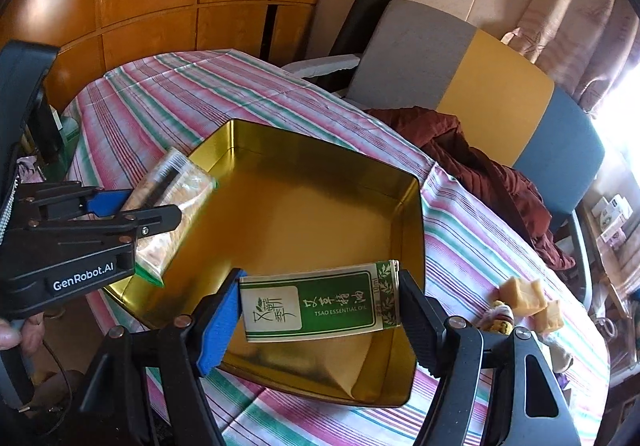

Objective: Organize objects
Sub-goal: 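Carry the snack bar and green box into the gold tray and release both, then withdraw both open tools from the tray back toward the items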

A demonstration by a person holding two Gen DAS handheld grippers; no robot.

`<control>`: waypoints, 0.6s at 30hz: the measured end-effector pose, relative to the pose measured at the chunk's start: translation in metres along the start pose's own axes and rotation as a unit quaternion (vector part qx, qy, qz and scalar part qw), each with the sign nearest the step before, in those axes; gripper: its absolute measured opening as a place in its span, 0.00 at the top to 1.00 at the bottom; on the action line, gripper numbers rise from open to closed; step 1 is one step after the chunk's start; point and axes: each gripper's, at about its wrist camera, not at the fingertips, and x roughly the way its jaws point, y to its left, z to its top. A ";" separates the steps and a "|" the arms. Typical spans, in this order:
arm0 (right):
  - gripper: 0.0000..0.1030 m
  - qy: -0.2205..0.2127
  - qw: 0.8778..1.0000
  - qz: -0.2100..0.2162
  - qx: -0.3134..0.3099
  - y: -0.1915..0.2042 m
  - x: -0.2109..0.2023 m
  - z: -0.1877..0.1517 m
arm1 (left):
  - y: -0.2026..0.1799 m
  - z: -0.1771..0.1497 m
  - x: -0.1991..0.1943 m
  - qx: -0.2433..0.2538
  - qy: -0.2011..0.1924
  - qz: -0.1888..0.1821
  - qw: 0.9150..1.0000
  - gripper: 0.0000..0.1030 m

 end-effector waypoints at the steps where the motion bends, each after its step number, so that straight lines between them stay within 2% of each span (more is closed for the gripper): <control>1: 0.27 -0.001 1.000 0.002 0.000 0.001 0.001 0.001 | 0.001 0.001 -0.001 -0.001 -0.001 0.000 1.000 0.57; 3: 0.24 0.000 1.000 0.004 0.000 0.004 0.005 0.002 | 0.002 0.002 -0.004 -0.005 -0.005 -0.002 1.000 0.56; 4: 0.18 0.001 1.000 0.007 -0.001 0.005 0.007 0.002 | 0.003 0.003 -0.006 -0.008 -0.008 0.001 1.000 0.56; 5: 0.17 0.000 1.000 0.011 0.001 0.007 0.009 0.001 | 0.003 0.004 -0.007 -0.009 -0.009 0.003 1.000 0.56; 8: 0.16 0.000 1.000 0.019 0.006 0.011 0.011 0.000 | 0.006 0.004 -0.014 -0.014 -0.017 0.010 1.000 0.56; 11: 0.09 0.000 0.999 0.033 0.016 0.013 0.010 -0.004 | 0.008 0.003 -0.020 -0.012 -0.024 0.024 0.999 0.55; 15: 0.08 -0.001 0.999 0.034 0.024 0.014 0.006 -0.009 | 0.011 0.001 -0.027 -0.013 -0.027 0.039 0.999 0.55; 18: 0.02 -0.008 0.998 0.030 0.047 0.006 0.001 -0.015 | 0.010 0.000 -0.034 -0.008 -0.039 0.051 0.998 0.55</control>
